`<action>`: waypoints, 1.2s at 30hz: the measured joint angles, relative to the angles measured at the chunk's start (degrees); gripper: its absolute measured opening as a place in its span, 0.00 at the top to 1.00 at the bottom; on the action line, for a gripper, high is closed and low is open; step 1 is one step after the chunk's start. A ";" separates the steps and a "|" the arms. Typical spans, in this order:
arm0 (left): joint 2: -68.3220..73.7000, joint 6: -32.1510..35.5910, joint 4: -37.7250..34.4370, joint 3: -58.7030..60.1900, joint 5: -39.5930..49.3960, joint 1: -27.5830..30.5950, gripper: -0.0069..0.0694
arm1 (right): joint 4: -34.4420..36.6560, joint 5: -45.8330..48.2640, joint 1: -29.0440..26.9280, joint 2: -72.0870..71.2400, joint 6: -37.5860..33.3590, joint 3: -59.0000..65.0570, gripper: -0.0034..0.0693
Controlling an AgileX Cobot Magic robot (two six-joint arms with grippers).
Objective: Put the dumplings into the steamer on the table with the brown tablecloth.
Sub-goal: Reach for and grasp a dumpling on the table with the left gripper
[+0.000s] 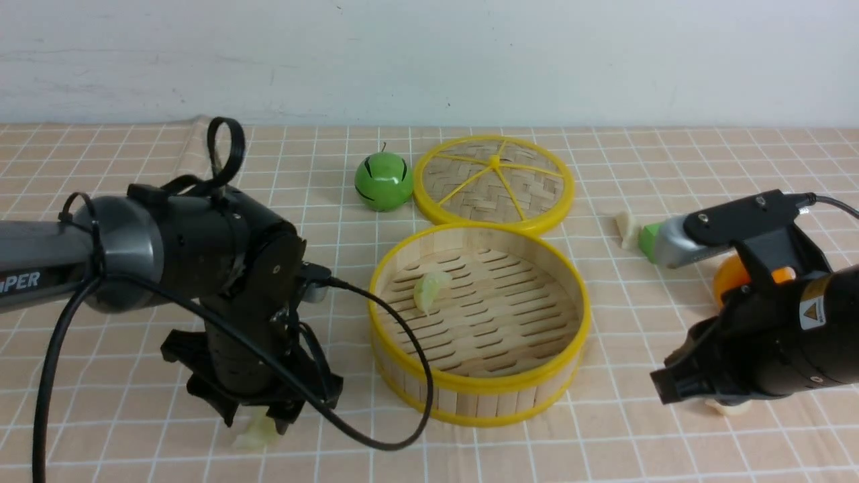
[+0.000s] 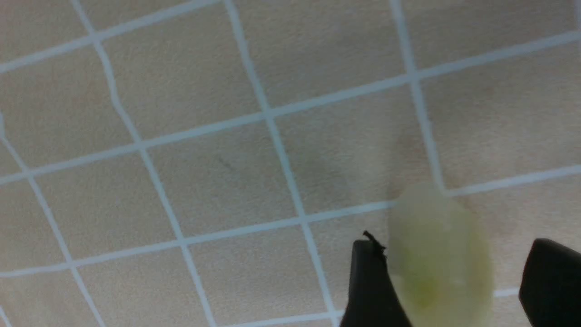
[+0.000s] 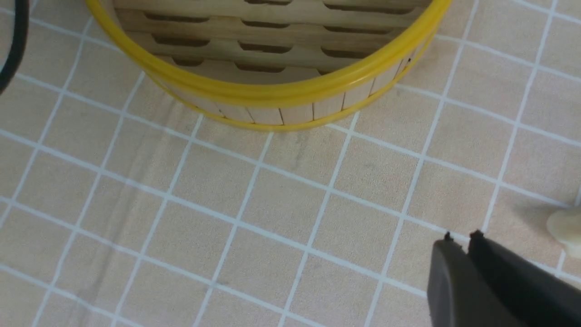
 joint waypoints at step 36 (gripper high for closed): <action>-4.06 8.42 -14.12 -14.90 8.99 -4.08 0.92 | 0.76 -0.95 0.00 1.34 0.00 0.00 0.85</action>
